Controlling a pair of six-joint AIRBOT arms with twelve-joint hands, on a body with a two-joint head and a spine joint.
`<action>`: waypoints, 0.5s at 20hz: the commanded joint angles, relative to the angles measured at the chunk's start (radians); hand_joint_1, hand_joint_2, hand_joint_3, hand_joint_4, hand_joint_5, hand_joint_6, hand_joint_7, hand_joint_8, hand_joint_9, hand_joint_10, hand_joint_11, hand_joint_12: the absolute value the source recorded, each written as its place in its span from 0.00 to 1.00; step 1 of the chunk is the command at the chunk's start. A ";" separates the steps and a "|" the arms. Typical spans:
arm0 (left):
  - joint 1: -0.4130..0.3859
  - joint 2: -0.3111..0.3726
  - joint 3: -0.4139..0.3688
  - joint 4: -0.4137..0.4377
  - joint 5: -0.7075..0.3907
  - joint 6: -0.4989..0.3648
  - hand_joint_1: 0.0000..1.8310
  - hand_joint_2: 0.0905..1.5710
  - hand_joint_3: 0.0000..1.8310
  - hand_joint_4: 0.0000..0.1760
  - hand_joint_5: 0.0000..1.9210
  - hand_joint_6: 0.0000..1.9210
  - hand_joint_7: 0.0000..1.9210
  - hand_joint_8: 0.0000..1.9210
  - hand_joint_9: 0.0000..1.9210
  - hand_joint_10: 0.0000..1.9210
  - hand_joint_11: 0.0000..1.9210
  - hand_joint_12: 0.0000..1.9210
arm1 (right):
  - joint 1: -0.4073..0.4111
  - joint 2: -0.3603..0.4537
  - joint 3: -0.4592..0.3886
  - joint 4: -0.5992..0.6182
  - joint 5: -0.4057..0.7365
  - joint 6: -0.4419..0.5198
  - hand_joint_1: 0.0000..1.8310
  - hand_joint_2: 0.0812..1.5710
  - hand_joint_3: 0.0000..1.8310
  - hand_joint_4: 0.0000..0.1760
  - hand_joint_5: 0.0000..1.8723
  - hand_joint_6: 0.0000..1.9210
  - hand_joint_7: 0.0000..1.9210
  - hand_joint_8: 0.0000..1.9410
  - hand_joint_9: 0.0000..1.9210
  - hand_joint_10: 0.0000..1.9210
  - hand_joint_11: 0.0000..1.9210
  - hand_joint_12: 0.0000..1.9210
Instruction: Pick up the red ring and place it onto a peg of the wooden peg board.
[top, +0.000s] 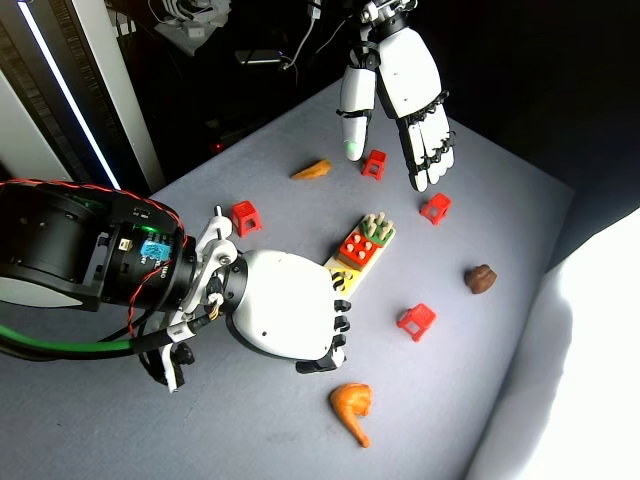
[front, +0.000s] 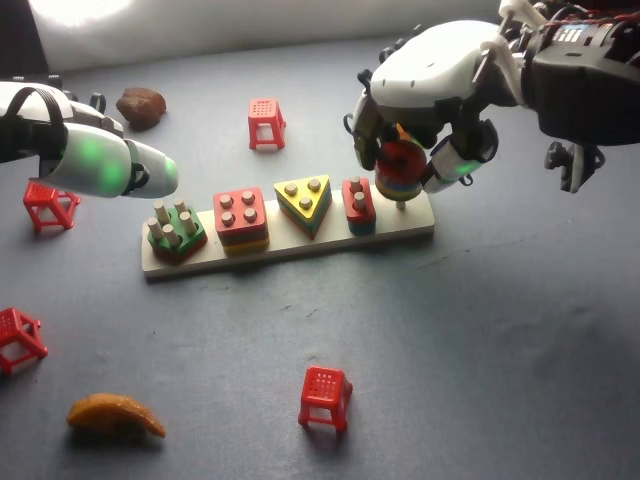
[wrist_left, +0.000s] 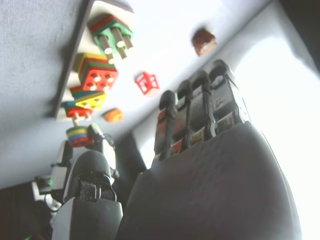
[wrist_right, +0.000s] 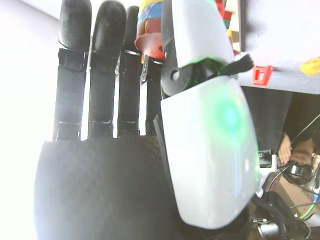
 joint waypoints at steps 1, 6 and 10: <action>-0.011 0.000 0.003 0.054 -0.029 -0.003 0.00 0.78 0.00 0.00 0.06 0.00 0.04 0.00 0.01 0.00 0.00 0.00 | 0.009 0.002 0.006 -0.008 0.115 -0.004 0.75 0.70 0.00 0.00 0.49 0.58 0.52 0.42 0.47 0.63 0.41 0.62; -0.010 0.000 0.003 0.054 -0.029 -0.003 0.00 0.77 0.00 0.00 0.05 0.00 0.03 0.00 0.00 0.00 0.00 0.00 | -0.009 -0.006 0.010 -0.020 0.118 -0.004 0.75 0.69 0.00 0.00 0.49 0.57 0.52 0.41 0.47 0.63 0.41 0.62; -0.010 0.000 0.002 0.054 -0.029 -0.003 0.00 0.77 0.00 0.00 0.07 0.01 0.04 0.00 0.01 0.00 0.00 0.00 | -0.035 -0.013 0.026 -0.020 0.133 -0.005 0.75 0.70 0.00 0.00 0.49 0.57 0.52 0.43 0.47 0.64 0.40 0.62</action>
